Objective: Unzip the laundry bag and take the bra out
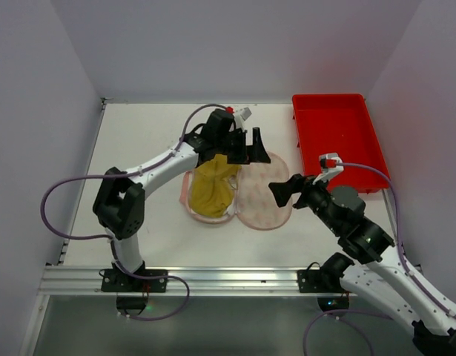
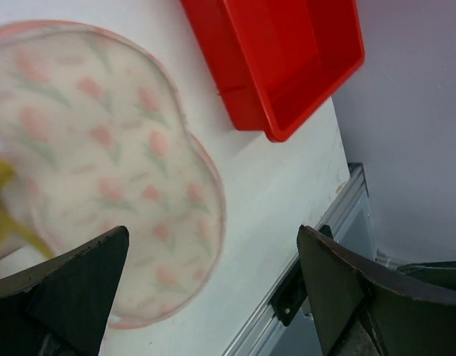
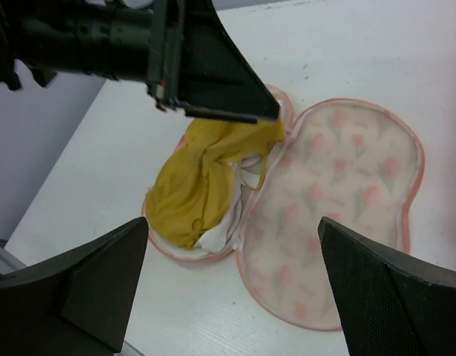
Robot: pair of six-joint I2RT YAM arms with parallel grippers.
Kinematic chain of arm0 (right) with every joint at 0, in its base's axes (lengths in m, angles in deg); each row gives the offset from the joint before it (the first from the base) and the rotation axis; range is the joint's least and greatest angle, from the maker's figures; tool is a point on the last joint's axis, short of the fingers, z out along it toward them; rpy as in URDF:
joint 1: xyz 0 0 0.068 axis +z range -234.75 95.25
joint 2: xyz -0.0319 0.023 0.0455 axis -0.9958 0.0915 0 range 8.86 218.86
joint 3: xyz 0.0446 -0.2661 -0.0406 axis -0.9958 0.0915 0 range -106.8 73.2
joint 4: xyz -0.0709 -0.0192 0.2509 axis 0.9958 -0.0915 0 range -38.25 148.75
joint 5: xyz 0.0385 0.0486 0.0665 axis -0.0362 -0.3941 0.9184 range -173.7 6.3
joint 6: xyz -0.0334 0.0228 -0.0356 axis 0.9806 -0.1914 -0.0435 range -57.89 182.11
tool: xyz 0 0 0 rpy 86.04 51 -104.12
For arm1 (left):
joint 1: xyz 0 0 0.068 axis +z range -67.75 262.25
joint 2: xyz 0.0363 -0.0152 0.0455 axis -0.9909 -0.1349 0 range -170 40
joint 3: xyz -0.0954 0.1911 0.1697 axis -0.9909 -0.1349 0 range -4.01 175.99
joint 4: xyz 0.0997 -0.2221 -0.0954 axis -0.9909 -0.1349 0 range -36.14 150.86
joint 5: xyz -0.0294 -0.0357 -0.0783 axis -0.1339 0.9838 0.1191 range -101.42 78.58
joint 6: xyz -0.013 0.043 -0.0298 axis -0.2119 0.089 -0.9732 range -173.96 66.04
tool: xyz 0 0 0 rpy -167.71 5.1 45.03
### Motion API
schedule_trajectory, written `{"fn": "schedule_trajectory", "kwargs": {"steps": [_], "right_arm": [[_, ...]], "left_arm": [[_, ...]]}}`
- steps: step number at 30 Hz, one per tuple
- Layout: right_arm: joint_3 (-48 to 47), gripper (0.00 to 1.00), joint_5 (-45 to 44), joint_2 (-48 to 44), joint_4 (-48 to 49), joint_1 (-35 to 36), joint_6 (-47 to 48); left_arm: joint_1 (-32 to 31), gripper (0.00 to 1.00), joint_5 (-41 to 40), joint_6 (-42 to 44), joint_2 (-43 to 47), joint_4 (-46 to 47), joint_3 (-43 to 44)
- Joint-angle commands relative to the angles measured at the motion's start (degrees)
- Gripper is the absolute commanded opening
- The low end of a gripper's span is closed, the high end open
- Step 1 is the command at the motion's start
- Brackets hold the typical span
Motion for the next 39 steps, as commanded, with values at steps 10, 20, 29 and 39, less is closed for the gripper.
{"fn": "schedule_trajectory", "kwargs": {"steps": [10,20,29,39], "right_arm": [[-9.37,0.93,10.46,22.95,4.45,0.38,-0.94],[-18.43,0.81,16.78,47.56,11.12,1.96,-3.58],[-20.80,0.74,18.63,61.39,14.20,1.96,-4.55],[-21.68,0.73,22.05,66.58,15.96,1.87,-6.40]], "left_arm": [[30.24,0.99,-8.40,10.84,19.73,-14.06,-12.80],[43.73,0.99,-9.02,16.74,30.62,-8.89,-32.39],[43.82,0.98,-6.74,19.38,31.34,-3.78,-38.83],[44.43,0.98,-5.85,19.55,30.90,-3.96,-38.56]]}}
